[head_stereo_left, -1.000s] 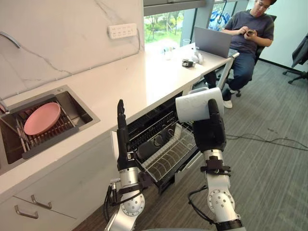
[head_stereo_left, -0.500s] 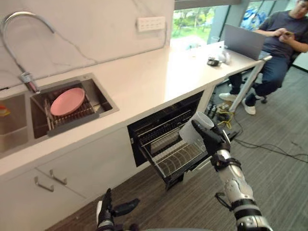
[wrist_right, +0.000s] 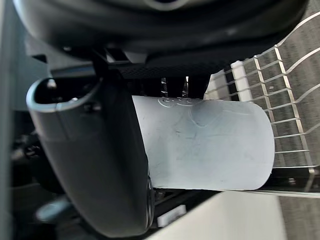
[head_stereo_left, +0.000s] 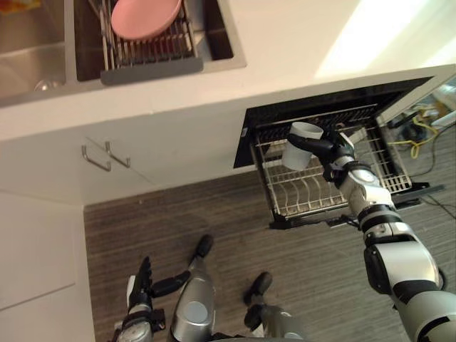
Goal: Walk over to the sink, pick up the cup, carry it to the dishwasher, place the cup inside the dishwasher, then close the dishwasher door
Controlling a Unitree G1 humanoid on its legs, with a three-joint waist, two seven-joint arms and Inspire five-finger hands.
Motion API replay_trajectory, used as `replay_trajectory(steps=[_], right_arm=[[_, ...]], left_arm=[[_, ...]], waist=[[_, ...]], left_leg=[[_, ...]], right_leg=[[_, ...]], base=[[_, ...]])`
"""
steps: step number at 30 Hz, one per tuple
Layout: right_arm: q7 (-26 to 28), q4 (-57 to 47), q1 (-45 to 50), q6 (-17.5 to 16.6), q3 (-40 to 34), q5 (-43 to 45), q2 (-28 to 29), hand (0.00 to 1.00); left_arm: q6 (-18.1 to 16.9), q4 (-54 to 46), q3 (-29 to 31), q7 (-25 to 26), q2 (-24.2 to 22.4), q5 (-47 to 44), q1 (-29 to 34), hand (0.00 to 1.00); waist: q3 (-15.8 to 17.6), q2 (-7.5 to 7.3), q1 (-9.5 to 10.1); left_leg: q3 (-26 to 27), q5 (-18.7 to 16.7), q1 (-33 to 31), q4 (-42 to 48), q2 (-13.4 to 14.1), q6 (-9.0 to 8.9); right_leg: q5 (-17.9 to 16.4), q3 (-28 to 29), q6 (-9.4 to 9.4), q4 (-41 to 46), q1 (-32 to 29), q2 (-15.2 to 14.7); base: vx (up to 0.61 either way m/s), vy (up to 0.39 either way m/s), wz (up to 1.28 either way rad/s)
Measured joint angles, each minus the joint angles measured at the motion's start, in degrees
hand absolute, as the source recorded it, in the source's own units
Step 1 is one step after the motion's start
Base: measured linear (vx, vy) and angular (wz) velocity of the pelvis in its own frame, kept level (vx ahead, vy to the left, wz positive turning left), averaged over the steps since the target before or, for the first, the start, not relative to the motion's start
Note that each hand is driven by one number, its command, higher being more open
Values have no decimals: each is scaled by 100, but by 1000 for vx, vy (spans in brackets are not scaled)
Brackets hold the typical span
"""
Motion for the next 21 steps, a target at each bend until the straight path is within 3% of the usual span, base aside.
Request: replay_trajectory(steps=[9,10,21], right_arm=[[151,413,-157,338,47,-542,-12,0],[155,429,-179,354,48,-542,-15,100],[198,397,-484,266,163,-522,-18,100]], left_arm=[[33,57,-2,-60,102,-39,-29,100],[39,58,-4,-73,102,-39,-35,100],[35,118,-19,-275,18,-207,-141,100]], waist=[[223,17,133],[223,18,136],[267,64,205]], left_leg=[[-79,1,-412,119,-8,-8],[-86,2,-444,122,-8,-10],[-106,5,-443,118,-5,-14]], right_leg=[[17,-60,-7,64,-355,6],[17,-66,-7,65,-380,7],[8,-92,-16,64,-372,10]], base=[[-17,11,3],[4,6,4],[9,2,2]])
